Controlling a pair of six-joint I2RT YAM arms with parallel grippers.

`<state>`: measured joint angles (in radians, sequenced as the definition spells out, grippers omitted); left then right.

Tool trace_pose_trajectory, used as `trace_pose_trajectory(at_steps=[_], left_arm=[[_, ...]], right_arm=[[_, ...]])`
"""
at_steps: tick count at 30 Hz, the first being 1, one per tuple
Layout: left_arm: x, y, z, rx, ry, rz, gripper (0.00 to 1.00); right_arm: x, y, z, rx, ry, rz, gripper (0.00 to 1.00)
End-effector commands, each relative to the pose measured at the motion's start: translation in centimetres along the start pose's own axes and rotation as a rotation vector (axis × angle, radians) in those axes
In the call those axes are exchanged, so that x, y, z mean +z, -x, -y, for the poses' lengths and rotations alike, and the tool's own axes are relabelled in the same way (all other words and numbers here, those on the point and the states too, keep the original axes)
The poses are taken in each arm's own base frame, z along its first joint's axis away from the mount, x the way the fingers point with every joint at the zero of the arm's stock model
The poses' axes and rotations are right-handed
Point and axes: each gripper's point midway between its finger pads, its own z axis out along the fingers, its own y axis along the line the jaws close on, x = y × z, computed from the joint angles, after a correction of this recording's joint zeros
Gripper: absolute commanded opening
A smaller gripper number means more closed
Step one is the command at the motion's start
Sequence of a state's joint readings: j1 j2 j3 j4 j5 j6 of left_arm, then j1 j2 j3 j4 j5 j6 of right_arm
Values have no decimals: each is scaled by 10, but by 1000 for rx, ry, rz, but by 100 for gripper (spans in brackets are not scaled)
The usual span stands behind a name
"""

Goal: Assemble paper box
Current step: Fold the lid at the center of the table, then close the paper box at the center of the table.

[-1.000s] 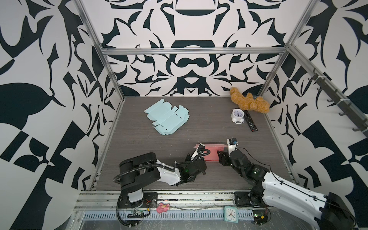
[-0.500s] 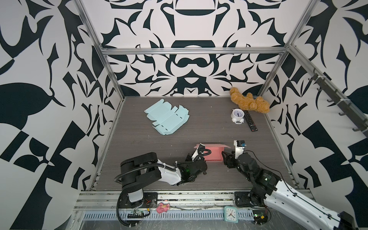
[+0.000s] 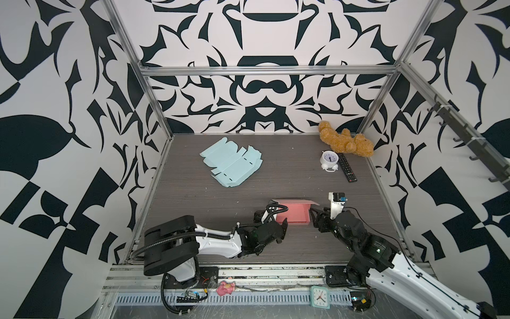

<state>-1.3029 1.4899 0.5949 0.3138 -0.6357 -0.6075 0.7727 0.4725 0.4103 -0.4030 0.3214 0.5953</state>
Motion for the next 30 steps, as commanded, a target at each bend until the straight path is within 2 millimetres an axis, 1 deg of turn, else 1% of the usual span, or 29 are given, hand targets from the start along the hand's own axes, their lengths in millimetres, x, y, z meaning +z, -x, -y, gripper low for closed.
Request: trace_pose_trajectory(at_steps=[1,5,8,11,14,16,20,23,27,30], left_arm=[[-19,-26,-6,-47,-21,-159,99],[-44,-17,2,-50,-81,-229,99],[-68,1,9,-11,-121,-278,99],[-87,16,10,17,-137,-322,99],[-100,36,11,17,-161,-320,99],[-107,52,15,20,-189,-276,99],[-113,86,18,-9,-237,-213,100],[-109,104,10,-39,-233,-210,100],[-98,118,-6,-98,-211,-219,99],[-91,126,-18,-130,-190,-210,98]], right_arm=[[-14,24,-7,-16,-8,20,69],[-17,36,-19,-54,12,8,71],[-20,48,-28,-92,18,9,74],[-22,62,-40,-130,44,20,76],[-18,71,-49,-180,46,12,78],[-13,76,-55,-215,50,-1,80],[-5,89,-72,-250,81,-13,82],[4,95,-80,-263,109,-39,82],[19,105,-78,-227,142,-64,83],[26,108,-75,-200,164,-79,83]])
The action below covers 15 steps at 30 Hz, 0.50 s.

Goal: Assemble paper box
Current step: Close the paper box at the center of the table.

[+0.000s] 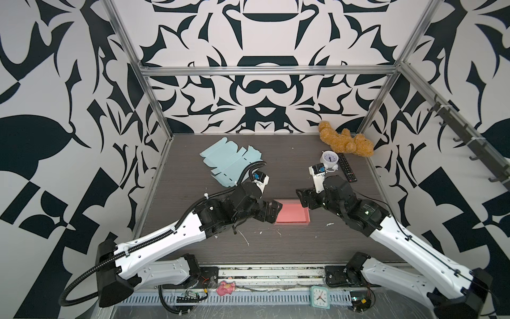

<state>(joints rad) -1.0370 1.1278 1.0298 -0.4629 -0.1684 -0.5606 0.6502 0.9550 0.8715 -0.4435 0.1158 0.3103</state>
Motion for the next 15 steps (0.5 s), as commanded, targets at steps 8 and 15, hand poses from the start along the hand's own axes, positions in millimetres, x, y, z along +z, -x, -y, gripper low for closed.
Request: trace_pose_trajectory(at_steps=[8,15], left_arm=[[28,37,-38,-148,-47,-46,97],[62,38,-58,-198,-5,-122,97]], right_arm=[[30,40,14,53,97,-13,87],[47,36,26,80,95,-43,87]])
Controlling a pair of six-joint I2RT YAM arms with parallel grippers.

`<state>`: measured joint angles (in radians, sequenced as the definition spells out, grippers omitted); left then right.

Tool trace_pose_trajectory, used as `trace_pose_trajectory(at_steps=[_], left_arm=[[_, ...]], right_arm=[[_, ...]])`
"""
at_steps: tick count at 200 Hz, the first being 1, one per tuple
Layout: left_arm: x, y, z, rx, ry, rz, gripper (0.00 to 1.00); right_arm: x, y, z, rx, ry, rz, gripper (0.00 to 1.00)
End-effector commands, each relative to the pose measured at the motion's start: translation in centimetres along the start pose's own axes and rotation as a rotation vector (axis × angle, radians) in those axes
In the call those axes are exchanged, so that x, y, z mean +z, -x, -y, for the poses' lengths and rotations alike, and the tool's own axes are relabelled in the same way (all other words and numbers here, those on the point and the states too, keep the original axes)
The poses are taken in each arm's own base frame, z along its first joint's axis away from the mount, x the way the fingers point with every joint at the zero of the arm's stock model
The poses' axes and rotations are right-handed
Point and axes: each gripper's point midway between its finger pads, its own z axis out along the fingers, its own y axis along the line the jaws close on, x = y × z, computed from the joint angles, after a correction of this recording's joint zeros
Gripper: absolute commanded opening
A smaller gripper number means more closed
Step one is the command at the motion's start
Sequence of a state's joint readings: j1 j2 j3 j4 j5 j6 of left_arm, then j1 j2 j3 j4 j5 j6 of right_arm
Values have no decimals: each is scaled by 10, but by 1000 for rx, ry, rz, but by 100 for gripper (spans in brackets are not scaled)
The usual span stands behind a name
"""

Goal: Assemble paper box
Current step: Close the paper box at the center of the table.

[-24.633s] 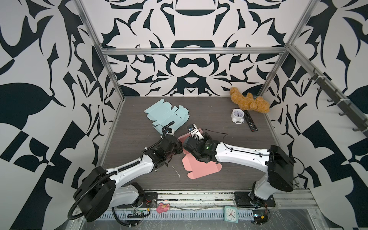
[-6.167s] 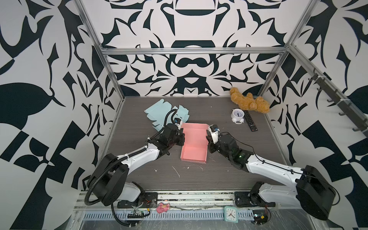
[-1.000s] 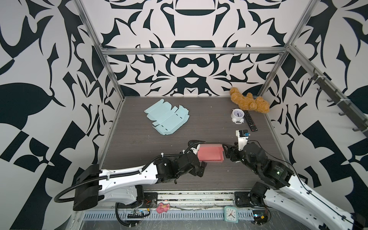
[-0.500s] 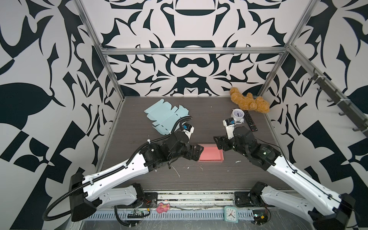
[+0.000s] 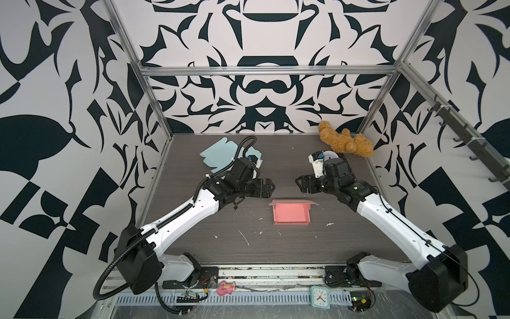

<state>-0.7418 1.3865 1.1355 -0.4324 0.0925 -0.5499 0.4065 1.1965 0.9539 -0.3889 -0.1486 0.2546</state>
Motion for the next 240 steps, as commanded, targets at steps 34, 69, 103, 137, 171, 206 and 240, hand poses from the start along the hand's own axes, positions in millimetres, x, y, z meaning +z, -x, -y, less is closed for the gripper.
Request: trace_pose_trajectory(at_steps=[34,69,103,137,171,206,240], left_arm=[[18,6,-4,-26,-23,-44,97],[31,1,-4,-40,-40,-80,97],[43,-9,-8,-53,-45,-115,97],[51,-17,-11,-65,-56,-132,97],[56,-21,-11,-69,-64,-152,97],[63,-34,-14,-74,-58,-181,96],[68,-48,-16,-82,-58,-203,90]], right_arm=[[8,18,-9,-11,62,21,85],[19,8,-4,9,52,-12,83],[23,-8,2,30,33,-44,81],[24,-27,10,42,12,-74,81],[23,-47,15,64,-1,-107,79],[23,-66,18,93,1,-133,78],[19,-82,19,115,6,-145,77]])
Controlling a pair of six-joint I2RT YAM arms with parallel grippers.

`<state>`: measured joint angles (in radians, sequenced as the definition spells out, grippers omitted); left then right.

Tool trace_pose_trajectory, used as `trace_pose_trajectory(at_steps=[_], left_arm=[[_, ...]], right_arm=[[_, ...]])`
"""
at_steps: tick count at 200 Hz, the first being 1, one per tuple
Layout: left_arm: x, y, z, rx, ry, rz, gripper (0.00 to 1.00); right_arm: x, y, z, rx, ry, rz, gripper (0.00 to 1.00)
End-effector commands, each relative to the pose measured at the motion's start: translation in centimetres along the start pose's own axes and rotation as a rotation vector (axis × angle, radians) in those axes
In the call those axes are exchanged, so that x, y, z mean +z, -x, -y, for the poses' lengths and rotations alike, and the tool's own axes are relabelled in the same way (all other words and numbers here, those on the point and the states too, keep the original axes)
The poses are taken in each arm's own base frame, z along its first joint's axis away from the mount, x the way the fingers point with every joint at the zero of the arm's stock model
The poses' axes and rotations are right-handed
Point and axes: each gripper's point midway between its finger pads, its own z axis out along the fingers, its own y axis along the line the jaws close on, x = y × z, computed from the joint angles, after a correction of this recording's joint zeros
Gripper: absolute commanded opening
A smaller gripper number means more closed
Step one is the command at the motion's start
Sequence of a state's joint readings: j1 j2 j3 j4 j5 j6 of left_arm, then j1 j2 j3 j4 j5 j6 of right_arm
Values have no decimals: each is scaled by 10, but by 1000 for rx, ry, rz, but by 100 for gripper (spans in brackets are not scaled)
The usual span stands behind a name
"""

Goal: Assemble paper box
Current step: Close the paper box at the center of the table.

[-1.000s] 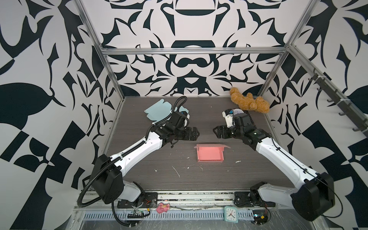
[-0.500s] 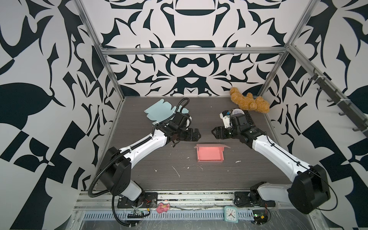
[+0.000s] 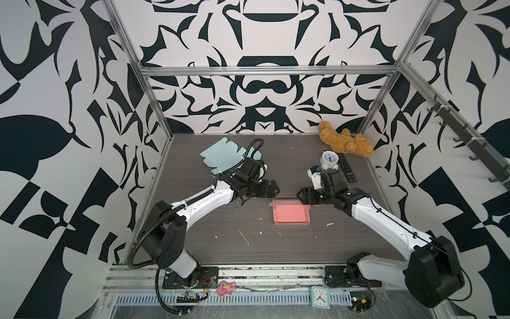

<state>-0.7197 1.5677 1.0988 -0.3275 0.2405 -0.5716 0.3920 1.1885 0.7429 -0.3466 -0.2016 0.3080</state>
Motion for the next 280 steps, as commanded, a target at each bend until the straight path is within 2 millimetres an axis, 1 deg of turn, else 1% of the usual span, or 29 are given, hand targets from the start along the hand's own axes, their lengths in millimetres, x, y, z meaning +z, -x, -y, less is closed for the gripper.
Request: trace_pose_trajectory(at_steps=[1,72,102,141,197,256,280], left_arm=[[11,-16,-5,-18,-1,-43,90],[18,-34,-9,-28,6,-65,87],[23,-42,-10,-34,6,-75,87],[26,-48,-11,-35,6,-83,86],[32,-57,-17,-50,4,-90,86],[34,-63,-22,-58,9,-95,86],[35,-64,-22,-60,9,-99,86]], right_arm=[[-6,-4,-1,24,11,17,77],[-6,-21,-1,56,29,-2,76],[-1,-30,-4,68,35,-14,75],[5,-41,-8,59,23,-30,75],[7,-54,-10,51,3,-40,75],[-1,-55,-6,57,-33,5,78],[1,-61,-5,59,-38,-20,79]])
